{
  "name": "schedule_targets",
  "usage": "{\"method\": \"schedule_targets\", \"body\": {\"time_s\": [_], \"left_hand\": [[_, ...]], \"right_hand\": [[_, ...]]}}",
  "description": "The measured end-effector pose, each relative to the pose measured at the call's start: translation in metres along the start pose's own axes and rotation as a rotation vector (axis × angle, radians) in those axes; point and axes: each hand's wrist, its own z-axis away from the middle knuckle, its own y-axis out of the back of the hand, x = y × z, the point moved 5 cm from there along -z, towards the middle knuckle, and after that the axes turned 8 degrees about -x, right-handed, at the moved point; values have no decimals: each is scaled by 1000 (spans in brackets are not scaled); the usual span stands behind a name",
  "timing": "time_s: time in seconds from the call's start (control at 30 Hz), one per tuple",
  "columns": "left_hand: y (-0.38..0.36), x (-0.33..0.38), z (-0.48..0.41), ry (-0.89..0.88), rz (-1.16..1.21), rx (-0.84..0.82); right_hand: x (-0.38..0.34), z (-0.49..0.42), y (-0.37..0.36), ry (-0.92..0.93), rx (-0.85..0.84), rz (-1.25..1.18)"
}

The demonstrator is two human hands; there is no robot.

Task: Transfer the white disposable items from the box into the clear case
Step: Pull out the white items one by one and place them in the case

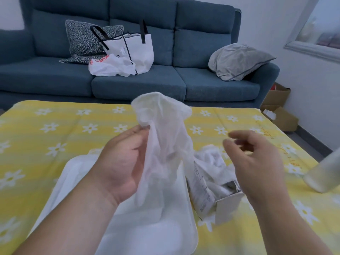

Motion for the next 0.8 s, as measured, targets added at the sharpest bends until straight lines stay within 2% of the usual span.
{"method": "schedule_targets", "body": {"time_s": [0.1, 0.13, 0.17, 0.3, 0.4, 0.5, 0.57, 0.67, 0.8], "left_hand": [[-6, -9, 4, 61, -95, -57], [-9, -12, 5, 94, -131, -85], [-12, -14, 8, 126, -165, -112], [-3, -18, 2, 199, -173, -91], [4, -17, 0, 216, -118, -99], [-1, -17, 5, 167, -372, -159], [-4, -19, 5, 125, -481, -124], [0, -20, 3, 83, -461, -30], [4, -12, 5, 88, -450, -66]], "right_hand": [[-30, 16, -37, 110, -517, -563], [-36, 22, -47, 132, -632, -637], [-40, 25, -55, 140, -678, -670], [-33, 20, -63, 0, -525, -766], [-29, 19, -65, -42, -561, -746], [-28, 20, -64, -68, -563, -710], [-33, 22, -62, -72, -595, -756], [-35, 18, -54, -71, -576, -855], [-28, 6, -40, -35, -481, -921]]}}
